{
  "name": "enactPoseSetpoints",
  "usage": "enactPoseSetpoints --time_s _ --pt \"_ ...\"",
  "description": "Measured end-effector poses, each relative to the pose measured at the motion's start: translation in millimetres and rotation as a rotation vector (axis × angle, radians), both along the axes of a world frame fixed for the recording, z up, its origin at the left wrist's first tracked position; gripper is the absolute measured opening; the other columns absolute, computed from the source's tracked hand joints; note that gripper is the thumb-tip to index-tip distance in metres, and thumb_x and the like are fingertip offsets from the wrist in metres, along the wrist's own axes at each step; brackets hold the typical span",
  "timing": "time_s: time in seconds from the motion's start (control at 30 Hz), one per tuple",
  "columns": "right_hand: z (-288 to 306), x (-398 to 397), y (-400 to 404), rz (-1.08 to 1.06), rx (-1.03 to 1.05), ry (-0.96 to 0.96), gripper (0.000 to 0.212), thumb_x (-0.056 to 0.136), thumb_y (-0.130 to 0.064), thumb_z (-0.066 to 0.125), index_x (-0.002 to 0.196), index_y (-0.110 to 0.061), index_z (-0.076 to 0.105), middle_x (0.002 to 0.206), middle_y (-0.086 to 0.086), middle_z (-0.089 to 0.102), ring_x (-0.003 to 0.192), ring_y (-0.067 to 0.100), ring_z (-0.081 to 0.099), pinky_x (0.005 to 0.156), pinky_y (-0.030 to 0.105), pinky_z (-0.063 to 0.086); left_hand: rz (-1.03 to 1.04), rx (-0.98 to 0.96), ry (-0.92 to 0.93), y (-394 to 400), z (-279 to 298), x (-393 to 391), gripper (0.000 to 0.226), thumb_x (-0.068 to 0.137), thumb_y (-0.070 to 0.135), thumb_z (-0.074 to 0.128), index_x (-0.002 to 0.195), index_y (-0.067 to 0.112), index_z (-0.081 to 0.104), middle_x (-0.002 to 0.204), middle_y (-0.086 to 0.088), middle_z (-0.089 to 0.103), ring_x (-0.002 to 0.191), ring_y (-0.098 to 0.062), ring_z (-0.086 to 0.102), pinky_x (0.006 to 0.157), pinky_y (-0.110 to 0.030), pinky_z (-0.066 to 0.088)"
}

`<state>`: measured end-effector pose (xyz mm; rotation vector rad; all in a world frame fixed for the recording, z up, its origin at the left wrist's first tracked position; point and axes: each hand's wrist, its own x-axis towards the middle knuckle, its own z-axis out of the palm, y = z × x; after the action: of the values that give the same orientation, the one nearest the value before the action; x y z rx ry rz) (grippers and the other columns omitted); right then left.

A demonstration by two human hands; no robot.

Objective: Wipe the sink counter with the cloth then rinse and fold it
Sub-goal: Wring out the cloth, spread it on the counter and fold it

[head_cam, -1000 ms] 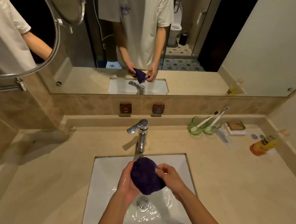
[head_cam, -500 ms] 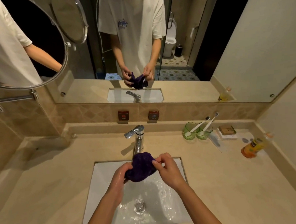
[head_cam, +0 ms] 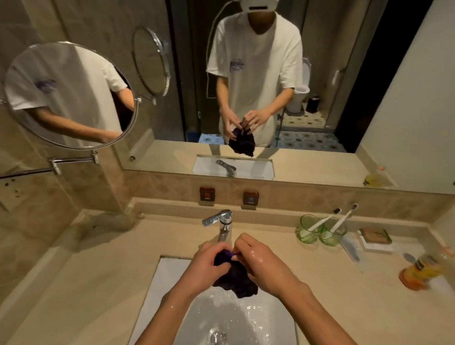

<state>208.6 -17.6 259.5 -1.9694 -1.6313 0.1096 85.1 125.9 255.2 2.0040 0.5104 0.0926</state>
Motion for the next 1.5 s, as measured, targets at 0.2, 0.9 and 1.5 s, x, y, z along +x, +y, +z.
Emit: enactPoseSetpoints --time_s 0.2,0.9,1.5 --pt "-4 18 -16 -0.077 -0.057 -0.028 0.044 0.104 -0.051 0.023 0.105 -0.017 0.052 0.103 0.000 0.051 0.082 0.023 0.048 0.076 0.036 0.043 0.201 0.229 -0.073 -11 15 -1 0.025 0.080 0.026 0.083 0.081 0.046 0.068 0.086 0.008 0.062 0.083 -0.007 0.060 0.071 -0.018 0.042" --pt "8 16 -27 -0.172 -0.170 0.827 0.020 0.087 -0.028 0.078 0.077 -0.019 0.063 0.077 -0.004 0.067 0.075 0.009 0.062 0.069 0.026 0.050 0.105 0.056 -0.230 14 37 -13 0.021 0.079 0.015 0.084 0.073 0.033 0.076 0.087 0.005 0.065 0.085 -0.008 0.064 0.079 -0.023 0.052" --pt "47 -6 24 -0.223 -0.065 1.166 0.024 0.094 -0.024 0.071 0.078 -0.014 0.057 0.079 0.007 0.058 0.077 0.020 0.053 0.068 0.026 0.043 0.002 -0.233 -0.259 58 49 -14 0.028 0.079 -0.001 0.061 0.079 0.027 0.060 0.066 0.014 0.044 0.065 -0.007 0.039 0.058 -0.019 0.033"
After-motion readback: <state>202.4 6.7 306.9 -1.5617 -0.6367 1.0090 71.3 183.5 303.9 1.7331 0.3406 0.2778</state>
